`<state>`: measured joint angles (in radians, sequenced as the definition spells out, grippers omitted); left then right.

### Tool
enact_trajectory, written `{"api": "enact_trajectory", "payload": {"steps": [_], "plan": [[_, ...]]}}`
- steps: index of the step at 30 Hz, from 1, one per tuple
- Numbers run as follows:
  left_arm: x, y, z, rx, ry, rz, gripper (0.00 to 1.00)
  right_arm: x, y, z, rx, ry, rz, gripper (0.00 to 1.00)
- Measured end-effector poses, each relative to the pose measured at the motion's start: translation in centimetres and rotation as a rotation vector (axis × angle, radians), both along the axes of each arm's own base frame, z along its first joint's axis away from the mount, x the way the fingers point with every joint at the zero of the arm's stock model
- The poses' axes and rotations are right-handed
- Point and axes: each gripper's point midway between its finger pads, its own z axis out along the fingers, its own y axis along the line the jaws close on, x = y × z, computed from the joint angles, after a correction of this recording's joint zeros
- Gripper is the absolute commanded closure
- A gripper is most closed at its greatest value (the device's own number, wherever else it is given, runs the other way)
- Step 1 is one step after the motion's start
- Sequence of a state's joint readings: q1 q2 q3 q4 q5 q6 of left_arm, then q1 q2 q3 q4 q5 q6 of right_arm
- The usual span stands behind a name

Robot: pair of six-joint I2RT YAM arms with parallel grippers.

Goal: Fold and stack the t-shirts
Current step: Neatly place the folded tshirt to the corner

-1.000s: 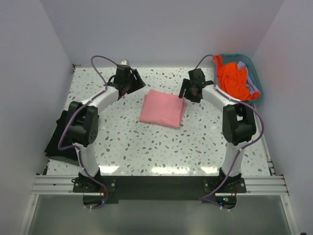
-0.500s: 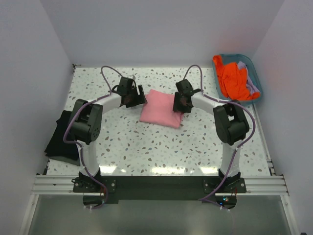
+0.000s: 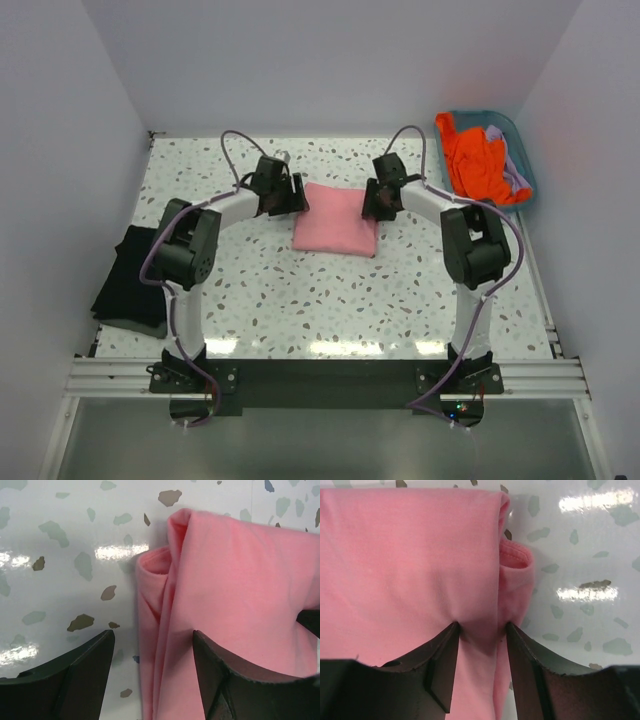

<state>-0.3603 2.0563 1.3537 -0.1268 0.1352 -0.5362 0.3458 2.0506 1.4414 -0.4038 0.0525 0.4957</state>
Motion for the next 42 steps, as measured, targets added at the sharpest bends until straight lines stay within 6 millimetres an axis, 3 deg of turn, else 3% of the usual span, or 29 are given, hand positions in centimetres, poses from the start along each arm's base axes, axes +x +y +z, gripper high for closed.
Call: {"api": "enact_trajectory", "payload": {"steps": [6, 9, 12, 13, 14, 16, 20, 21, 25, 33, 36, 39, 42], "plan": [[0.9, -2.0, -0.5, 0.023, -0.025, 0.011, 0.47, 2.1, 1.3, 0.2, 0.06, -0.023, 0.04, 0.54], [1.0, -3.3, -0.7, 0.014, -0.037, 0.013, 0.6, 2.9, 2.0, 0.3, 0.086, -0.029, 0.06, 0.54], [1.0, -4.5, -0.8, 0.008, -0.039, 0.011, 0.76, 3.5, 2.7, 0.4, 0.113, -0.034, 0.08, 0.54], [0.9, -4.9, -0.8, 0.004, -0.036, 0.013, 0.91, 3.7, 2.9, 0.4, 0.12, -0.034, 0.087, 0.54], [0.7, -5.3, -0.9, 0.003, -0.028, 0.014, 0.97, 3.9, 3.1, 0.5, 0.125, -0.035, 0.093, 0.52], [0.5, -5.7, -1.0, 0.001, -0.016, 0.024, 1.0, 4.1, 3.2, 0.6, 0.123, -0.03, 0.097, 0.48], [-0.1, -4.6, -0.8, -0.006, 0.032, 0.095, 1.0, 3.9, 2.7, 0.8, 0.094, -0.018, 0.094, 0.29], [-0.5, -3.9, -0.7, -0.009, 0.052, 0.122, 1.0, 3.7, 2.4, 1.0, 0.081, -0.016, 0.089, 0.22], [-1.7, 0.6, -0.3, 0.04, 0.142, 0.25, 1.0, 3.0, 1.3, 2.9, 0.038, -0.017, 0.067, 0.19], [-1.6, 10.7, 2.4, 0.164, 0.271, 0.593, 1.0, 2.2, 1.5, 14.0, 0.073, -0.217, 0.07, 0.19], [-1.7, 14.8, 3.5, 0.188, 0.299, 0.714, 1.0, 1.2, 2.8, 16.7, 0.094, -0.271, 0.101, 0.19], [-2.3, 18.5, 4.6, 0.212, 0.329, 0.814, 1.0, 0.1, 4.7, 17.3, 0.104, -0.28, 0.144, 0.19], [-2.7, 21.9, 5.6, 0.221, 0.358, 0.893, 1.0, -1.2, 6.2, 16.5, 0.1, -0.257, 0.183, 0.19]]}}
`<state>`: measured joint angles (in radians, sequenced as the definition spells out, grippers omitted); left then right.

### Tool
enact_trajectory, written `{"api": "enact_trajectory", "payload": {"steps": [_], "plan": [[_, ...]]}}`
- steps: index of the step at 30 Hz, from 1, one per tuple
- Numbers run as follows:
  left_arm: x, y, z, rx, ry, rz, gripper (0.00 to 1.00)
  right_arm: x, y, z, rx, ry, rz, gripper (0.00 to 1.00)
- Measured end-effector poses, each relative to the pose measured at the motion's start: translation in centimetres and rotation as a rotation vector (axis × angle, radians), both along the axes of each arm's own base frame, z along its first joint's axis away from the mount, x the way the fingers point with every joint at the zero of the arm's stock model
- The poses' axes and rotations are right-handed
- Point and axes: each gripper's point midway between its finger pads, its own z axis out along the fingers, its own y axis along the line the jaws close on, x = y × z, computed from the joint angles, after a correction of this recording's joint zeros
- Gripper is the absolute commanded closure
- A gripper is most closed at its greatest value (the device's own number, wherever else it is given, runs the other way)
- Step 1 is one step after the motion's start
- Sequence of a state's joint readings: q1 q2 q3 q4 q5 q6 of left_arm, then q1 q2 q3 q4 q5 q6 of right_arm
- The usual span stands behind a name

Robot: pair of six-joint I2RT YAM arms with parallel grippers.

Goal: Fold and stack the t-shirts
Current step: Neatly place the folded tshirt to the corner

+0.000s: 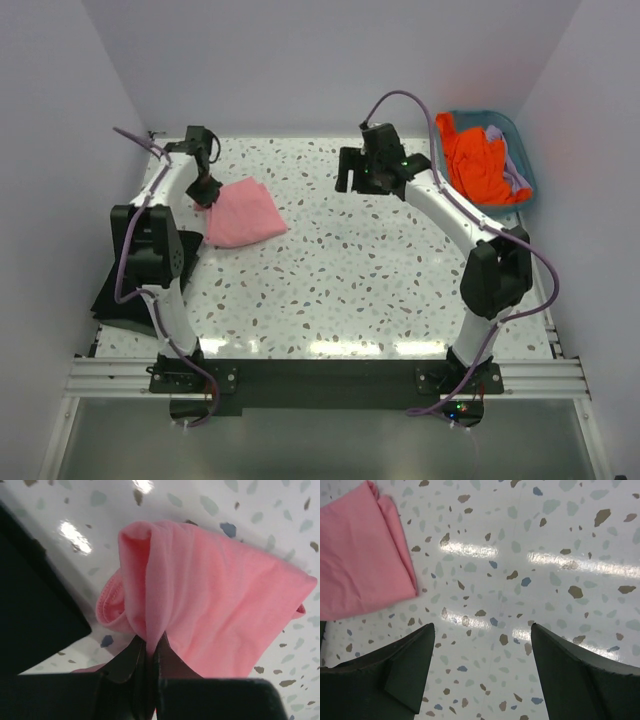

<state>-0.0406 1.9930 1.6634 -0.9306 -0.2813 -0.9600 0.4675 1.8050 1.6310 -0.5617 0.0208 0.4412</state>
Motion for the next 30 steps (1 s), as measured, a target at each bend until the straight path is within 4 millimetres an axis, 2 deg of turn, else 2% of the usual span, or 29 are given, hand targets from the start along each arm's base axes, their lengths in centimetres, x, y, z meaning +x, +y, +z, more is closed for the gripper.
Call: {"api": "enact_trajectory", "payload": {"steps": [6, 10, 21, 30], "plan": [[-1.1, 5.4, 1.6, 0.001, 0.02, 0.126, 1.0, -1.9, 1.9, -1.1, -0.018, 0.032, 0.049, 0.19], [-1.6, 7.6, 3.3, 0.0, -0.001, 0.178, 1.0, -2.1, 2.1, -1.1, -0.019, 0.032, 0.055, 0.19], [-1.6, 10.3, 9.0, 0.002, -0.123, 0.24, 1.0, -2.6, 2.8, -1.4, -0.021, 0.037, 0.072, 0.2], [-1.7, 11.5, 10.4, 0.001, -0.151, 0.267, 1.0, -2.8, 2.9, -1.7, -0.024, 0.043, 0.077, 0.2]]}}
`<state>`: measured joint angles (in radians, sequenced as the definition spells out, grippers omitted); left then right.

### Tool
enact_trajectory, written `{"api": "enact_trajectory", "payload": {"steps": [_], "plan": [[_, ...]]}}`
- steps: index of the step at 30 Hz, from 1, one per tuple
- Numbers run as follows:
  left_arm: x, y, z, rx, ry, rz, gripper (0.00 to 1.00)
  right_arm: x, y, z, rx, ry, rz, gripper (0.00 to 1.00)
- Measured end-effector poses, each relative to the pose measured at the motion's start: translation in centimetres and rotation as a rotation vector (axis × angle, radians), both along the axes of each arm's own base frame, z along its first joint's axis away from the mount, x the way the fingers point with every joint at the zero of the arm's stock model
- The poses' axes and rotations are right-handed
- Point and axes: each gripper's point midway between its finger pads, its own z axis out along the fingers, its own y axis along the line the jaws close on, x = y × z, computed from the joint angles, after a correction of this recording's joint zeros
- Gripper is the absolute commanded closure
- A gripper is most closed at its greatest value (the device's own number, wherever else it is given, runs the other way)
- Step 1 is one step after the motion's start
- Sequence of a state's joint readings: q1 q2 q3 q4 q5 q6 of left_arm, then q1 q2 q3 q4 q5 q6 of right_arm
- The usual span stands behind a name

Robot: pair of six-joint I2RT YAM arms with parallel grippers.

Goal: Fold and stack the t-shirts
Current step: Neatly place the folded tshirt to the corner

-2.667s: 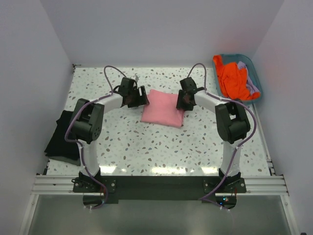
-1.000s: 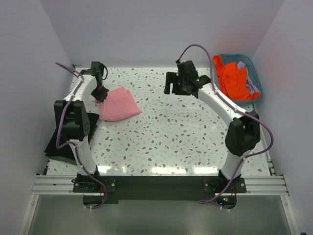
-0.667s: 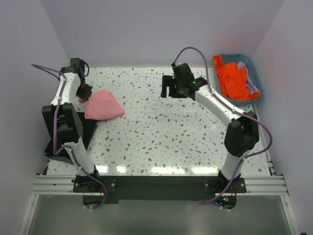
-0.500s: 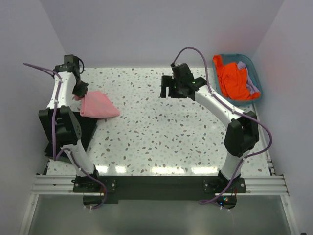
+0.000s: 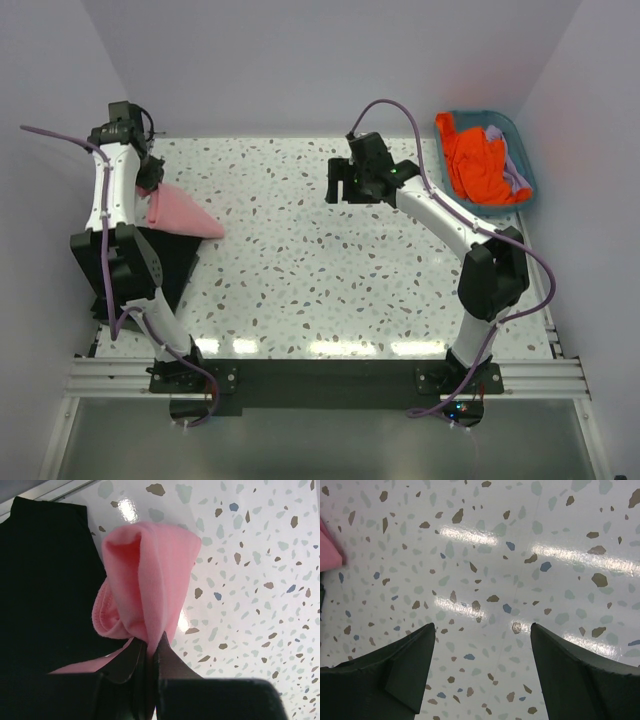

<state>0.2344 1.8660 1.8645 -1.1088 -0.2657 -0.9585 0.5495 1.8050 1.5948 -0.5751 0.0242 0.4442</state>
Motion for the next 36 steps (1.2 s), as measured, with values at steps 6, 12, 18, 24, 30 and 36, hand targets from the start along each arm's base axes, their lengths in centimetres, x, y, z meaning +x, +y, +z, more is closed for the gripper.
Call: {"api": "enact_trajectory", "payload": {"steps": [6, 12, 18, 24, 30, 36], "plan": [[-0.2, 0.5, 0.4, -0.006, -0.007, 0.012, 1.0, 0.0, 0.0, 0.0, 0.0, 0.0, 0.0, 0.2], [-0.4, 0.7, 1.6, -0.009, -0.039, 0.018, 1.0, 0.0, 0.0, 0.0, -0.001, 0.0, 0.0, 0.2], [-0.6, 1.2, 3.0, -0.01, -0.077, 0.027, 1.0, 0.0, 0.0, 0.0, -0.001, 0.0, 0.0, 0.21], [-1.1, 1.8, 4.0, -0.009, -0.102, 0.043, 1.0, -0.1, 0.0, -0.1, -0.003, 0.003, 0.0, 0.21], [-1.7, 2.3, 5.2, -0.002, -0.132, 0.049, 1.0, -0.3, -0.2, -0.5, -0.01, 0.011, -0.001, 0.21], [-3.4, 2.2, 4.9, -0.005, -0.123, 0.062, 1.0, -1.0, -0.3, -0.3, -0.011, 0.007, 0.004, 0.21]]}}
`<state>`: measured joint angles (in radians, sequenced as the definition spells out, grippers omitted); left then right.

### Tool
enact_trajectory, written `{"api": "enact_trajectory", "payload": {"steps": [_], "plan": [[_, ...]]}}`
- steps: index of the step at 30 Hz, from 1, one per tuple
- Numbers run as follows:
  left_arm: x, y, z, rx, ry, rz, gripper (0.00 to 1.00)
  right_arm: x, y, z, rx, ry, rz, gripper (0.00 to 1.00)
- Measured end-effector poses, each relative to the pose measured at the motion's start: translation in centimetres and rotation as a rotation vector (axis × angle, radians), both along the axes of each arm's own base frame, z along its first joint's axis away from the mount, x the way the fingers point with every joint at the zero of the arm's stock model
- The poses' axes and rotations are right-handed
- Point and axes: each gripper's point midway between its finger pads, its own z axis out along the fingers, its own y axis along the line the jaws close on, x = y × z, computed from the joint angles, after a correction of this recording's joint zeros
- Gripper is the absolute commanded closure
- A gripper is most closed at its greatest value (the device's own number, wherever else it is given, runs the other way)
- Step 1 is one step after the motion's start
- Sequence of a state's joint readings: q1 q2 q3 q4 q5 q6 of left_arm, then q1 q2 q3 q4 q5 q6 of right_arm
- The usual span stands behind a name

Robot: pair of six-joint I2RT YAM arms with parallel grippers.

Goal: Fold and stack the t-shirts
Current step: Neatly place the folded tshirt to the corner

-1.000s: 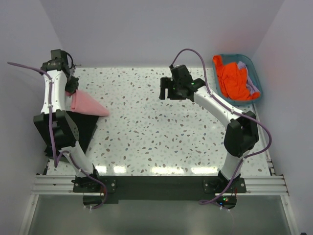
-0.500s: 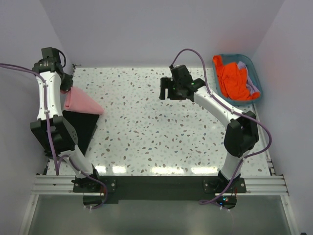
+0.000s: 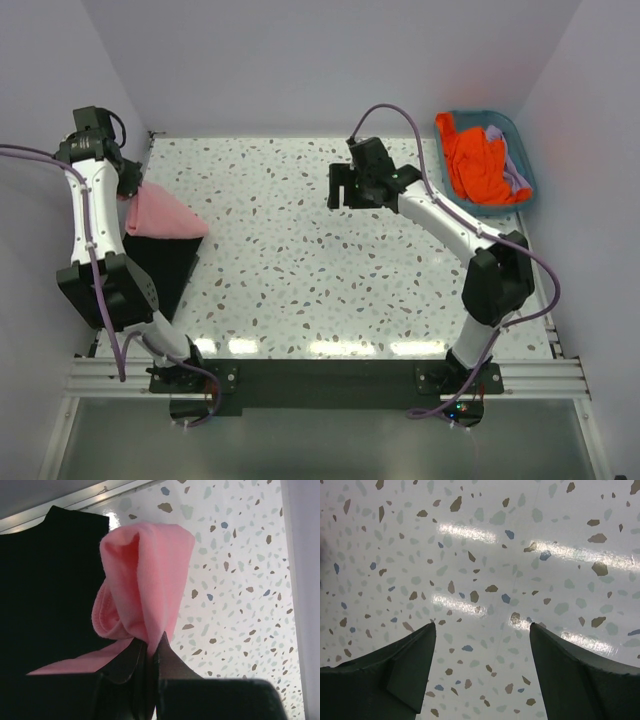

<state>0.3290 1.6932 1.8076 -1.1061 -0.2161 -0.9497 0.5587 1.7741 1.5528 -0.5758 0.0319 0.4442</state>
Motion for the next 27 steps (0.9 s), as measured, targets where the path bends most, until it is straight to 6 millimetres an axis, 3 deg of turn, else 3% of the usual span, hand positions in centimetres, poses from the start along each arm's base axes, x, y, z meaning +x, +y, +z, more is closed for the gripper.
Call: {"api": "enact_trajectory", "payload": {"steps": [6, 7, 9, 12, 13, 16, 18, 21, 27], "plan": [[-4.8, 0.1, -3.0, -0.012, 0.062, 0.046, 1.0, -1.9, 0.5, -0.3, -0.005, 0.007, 0.03, 0.21], [-6.4, 0.0, -3.9, -0.017, 0.086, 0.061, 0.91, -2.3, 0.7, -0.5, -0.008, 0.011, 0.039, 0.21], [-9.4, 0.2, -5.6, -0.014, 0.116, 0.095, 0.61, -3.1, 1.1, -1.2, -0.015, 0.021, 0.058, 0.21], [-15.2, -0.2, -8.5, -0.011, 0.18, 0.168, 0.4, -5.0, 1.5, -3.0, -0.04, 0.055, 0.09, 0.21], [-17.0, -0.5, -9.5, -0.01, 0.202, 0.188, 0.24, -5.6, 1.4, -3.6, -0.049, 0.07, 0.098, 0.21], [-20.6, -1.0, -11.3, 0.001, 0.244, 0.232, 0.0, -7.3, 0.8, -5.1, -0.075, 0.104, 0.113, 0.21], [-21.8, -1.0, -11.4, 0.018, 0.253, 0.258, 0.0, -8.2, 0.0, -5.4, -0.083, 0.112, 0.113, 0.2], [-22.1, -0.7, -10.4, 0.057, 0.213, 0.27, 0.0, -9.1, -0.8, -4.8, -0.076, 0.099, 0.11, 0.2], [-20.8, -0.8, -8.5, 0.072, 0.122, 0.208, 0.09, -9.5, -1.0, -2.5, -0.03, 0.038, 0.108, 0.21]]}}
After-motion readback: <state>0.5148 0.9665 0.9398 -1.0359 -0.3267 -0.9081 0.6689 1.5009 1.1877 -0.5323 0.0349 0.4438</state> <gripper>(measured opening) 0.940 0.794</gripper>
